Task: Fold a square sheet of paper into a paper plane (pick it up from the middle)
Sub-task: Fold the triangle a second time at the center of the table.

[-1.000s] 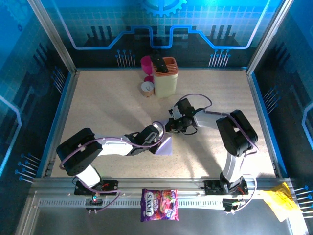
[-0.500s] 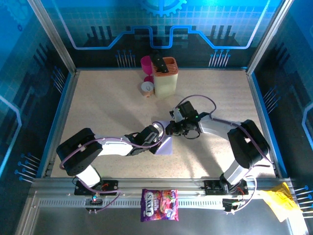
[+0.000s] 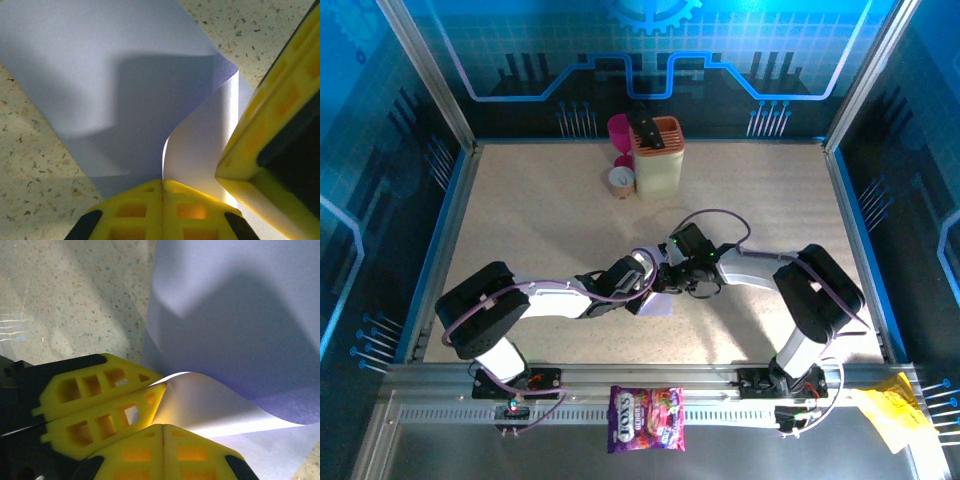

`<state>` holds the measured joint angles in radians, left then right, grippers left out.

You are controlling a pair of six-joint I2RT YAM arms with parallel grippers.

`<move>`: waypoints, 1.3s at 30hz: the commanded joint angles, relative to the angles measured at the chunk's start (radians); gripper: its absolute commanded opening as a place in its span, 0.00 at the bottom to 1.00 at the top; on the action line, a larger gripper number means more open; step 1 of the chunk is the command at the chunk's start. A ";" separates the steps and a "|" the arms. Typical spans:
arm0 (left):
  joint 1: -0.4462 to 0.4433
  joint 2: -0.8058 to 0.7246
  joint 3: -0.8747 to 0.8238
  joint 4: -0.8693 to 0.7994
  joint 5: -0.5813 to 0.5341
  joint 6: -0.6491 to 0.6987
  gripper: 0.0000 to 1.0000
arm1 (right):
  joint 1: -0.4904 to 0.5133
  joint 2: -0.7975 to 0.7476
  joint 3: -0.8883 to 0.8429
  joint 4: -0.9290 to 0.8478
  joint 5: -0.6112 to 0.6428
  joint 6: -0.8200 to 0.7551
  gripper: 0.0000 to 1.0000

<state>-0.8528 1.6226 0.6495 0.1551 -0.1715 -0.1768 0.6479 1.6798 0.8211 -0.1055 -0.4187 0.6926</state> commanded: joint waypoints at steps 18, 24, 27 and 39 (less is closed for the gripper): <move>0.009 0.019 -0.014 -0.049 -0.023 0.007 0.00 | -0.001 0.112 -0.045 0.066 0.038 0.012 0.00; 0.025 -0.064 -0.001 -0.077 -0.053 -0.052 0.18 | -0.006 0.112 -0.059 0.064 0.044 0.012 0.00; 0.028 -0.134 -0.009 -0.087 -0.043 -0.089 0.37 | -0.008 0.111 -0.062 0.065 0.042 0.010 0.00; -0.018 -0.230 -0.089 -0.022 0.112 -0.174 0.13 | -0.010 0.120 -0.063 0.067 0.037 0.009 0.00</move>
<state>-0.8444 1.3811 0.5720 0.1143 -0.1177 -0.3256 0.6449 1.7596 0.7906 0.0105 -0.4149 0.6998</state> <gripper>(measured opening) 0.148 0.049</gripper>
